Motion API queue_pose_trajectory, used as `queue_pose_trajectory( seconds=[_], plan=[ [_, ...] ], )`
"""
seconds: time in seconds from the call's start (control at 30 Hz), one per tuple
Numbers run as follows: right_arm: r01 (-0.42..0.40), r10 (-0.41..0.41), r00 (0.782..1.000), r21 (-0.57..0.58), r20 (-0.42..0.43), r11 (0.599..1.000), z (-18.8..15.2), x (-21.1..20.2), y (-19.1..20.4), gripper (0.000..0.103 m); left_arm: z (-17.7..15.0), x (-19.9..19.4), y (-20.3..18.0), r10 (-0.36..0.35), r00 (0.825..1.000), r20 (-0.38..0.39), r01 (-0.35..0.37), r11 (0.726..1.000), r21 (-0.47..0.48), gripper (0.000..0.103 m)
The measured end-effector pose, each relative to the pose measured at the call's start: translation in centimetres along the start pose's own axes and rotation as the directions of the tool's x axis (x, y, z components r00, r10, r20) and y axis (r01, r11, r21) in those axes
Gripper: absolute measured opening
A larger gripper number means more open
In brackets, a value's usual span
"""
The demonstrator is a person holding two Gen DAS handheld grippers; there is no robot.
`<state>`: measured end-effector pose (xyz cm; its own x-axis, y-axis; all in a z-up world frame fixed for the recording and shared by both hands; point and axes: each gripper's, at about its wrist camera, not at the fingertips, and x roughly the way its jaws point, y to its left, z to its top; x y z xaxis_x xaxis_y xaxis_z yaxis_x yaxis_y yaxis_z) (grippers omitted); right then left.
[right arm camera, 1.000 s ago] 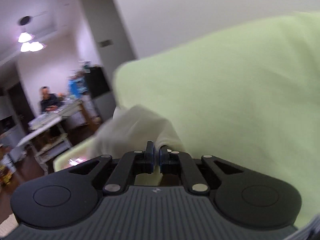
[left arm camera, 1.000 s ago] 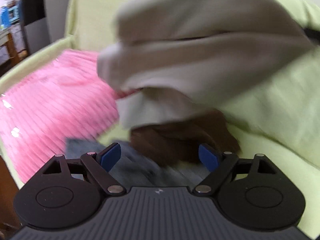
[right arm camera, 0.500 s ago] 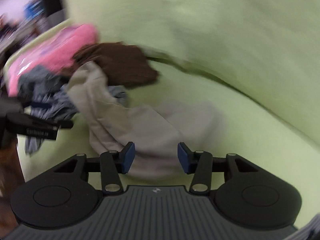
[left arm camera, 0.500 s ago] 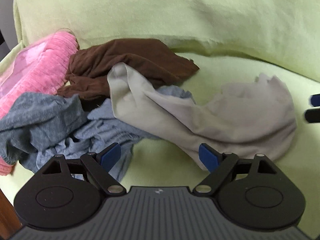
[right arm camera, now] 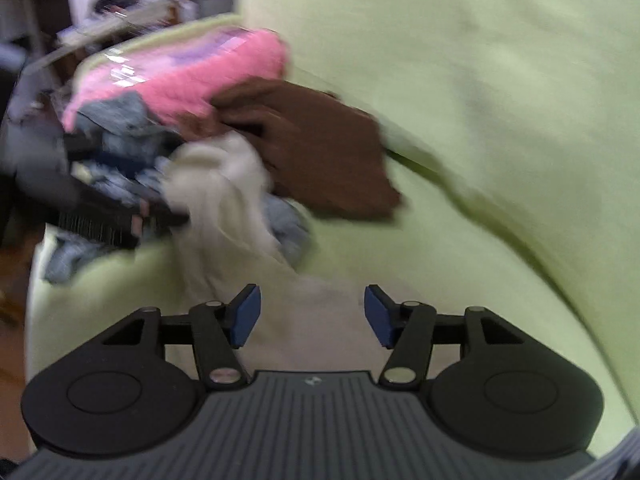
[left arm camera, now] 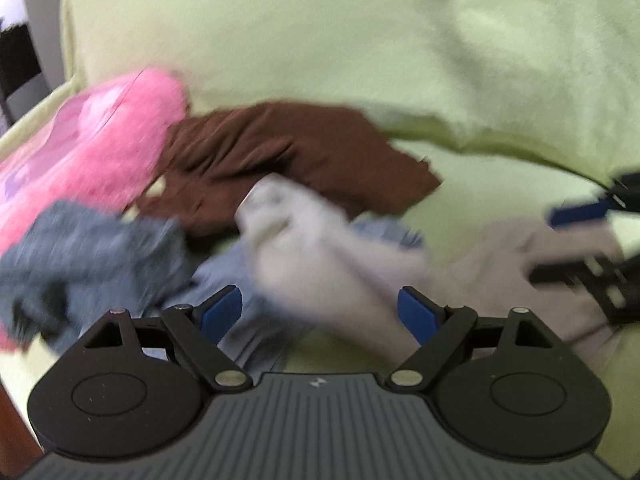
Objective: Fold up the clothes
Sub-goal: 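Pull the beige tank top out of the pile with the right gripper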
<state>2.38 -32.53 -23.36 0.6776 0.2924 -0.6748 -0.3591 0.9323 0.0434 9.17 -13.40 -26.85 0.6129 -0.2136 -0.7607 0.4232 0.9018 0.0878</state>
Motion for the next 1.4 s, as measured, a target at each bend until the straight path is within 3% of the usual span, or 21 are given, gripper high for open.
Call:
queue_pose_trajectory(
  seconds=[0.1,0.17,0.2,0.23,0.33,0.47,0.63,0.77,0.9,1.0,1.07,1.13,1.3,1.4],
  plan=[
    [-0.073,0.073,0.997,-0.117,-0.004,0.99,1.6,3.8,2.9,0.053,-0.5,-1.2,2.2,0.071,0.996,0.044,-0.071,0.997,-0.016,0.087],
    [-0.075,0.075,0.997,-0.17,-0.009,0.982,1.8,6.1,4.4,0.046,-0.6,-1.6,3.4,0.098,0.992,0.074,-0.096,0.995,-0.03,0.087],
    [-0.07,0.07,0.998,-0.194,-0.006,0.978,1.7,7.2,5.1,0.013,-0.8,-1.6,3.8,0.103,0.991,0.082,-0.1,0.994,-0.038,0.087],
    [-0.062,0.063,0.998,-0.196,-0.005,0.979,1.6,7.8,5.3,0.002,-0.9,-1.6,4.2,0.107,0.99,0.089,-0.103,0.994,-0.047,0.087],
    [-0.059,0.072,0.994,-0.16,0.077,0.985,0.7,5.8,5.5,0.002,-2.0,-2.3,4.5,0.098,0.987,0.129,-0.091,0.994,-0.056,0.087],
    [-0.094,0.126,0.984,-0.232,0.127,0.968,-2.9,-1.4,7.5,0.002,-4.3,-4.9,3.4,0.09,0.975,0.202,-0.082,0.995,-0.048,0.087],
    [-0.081,0.093,0.995,-0.33,0.022,0.94,-12.1,-10.8,12.9,0.002,-8.2,-9.3,2.4,0.037,0.971,0.234,-0.023,0.998,-0.063,0.087],
    [-0.012,-0.009,0.997,-0.265,-0.08,0.964,-20.9,-16.6,16.7,0.002,-13.7,-13.6,1.4,-0.038,0.99,0.136,0.052,0.994,-0.101,0.087],
    [0.129,-0.158,0.973,-0.174,-0.167,0.976,-27.3,-21.2,18.8,0.006,-17.6,-15.5,0.6,-0.074,0.994,0.085,0.082,0.992,-0.093,0.087],
    [0.194,-0.201,0.969,-0.067,-0.145,0.979,-28.3,-23.6,18.3,0.029,-18.1,-15.5,0.2,-0.087,0.994,0.063,0.093,0.992,-0.085,0.087],
    [0.191,-0.191,0.98,-0.012,-0.061,0.982,-27.0,-24.8,18.0,0.034,-17.2,-14.9,-0.4,-0.117,0.991,0.062,0.121,0.991,-0.056,0.087],
    [0.208,-0.208,0.977,0.023,0.034,0.978,-24.6,-24.6,17.4,0.053,-16.3,-14.3,-0.9,-0.147,0.987,0.061,0.149,0.988,-0.027,0.087],
    [0.262,-0.267,0.958,0.063,0.107,0.963,-19.8,-19.0,13.4,0.054,-15.0,-10.3,-5.0,-0.157,0.987,0.043,0.148,0.974,0.169,0.087],
    [0.255,-0.266,0.96,0.11,0.092,0.961,-17.9,-14.1,9.5,0.054,-15.7,-8.3,-6.8,-0.057,0.996,0.071,0.037,0.967,0.252,0.087]
  ],
)
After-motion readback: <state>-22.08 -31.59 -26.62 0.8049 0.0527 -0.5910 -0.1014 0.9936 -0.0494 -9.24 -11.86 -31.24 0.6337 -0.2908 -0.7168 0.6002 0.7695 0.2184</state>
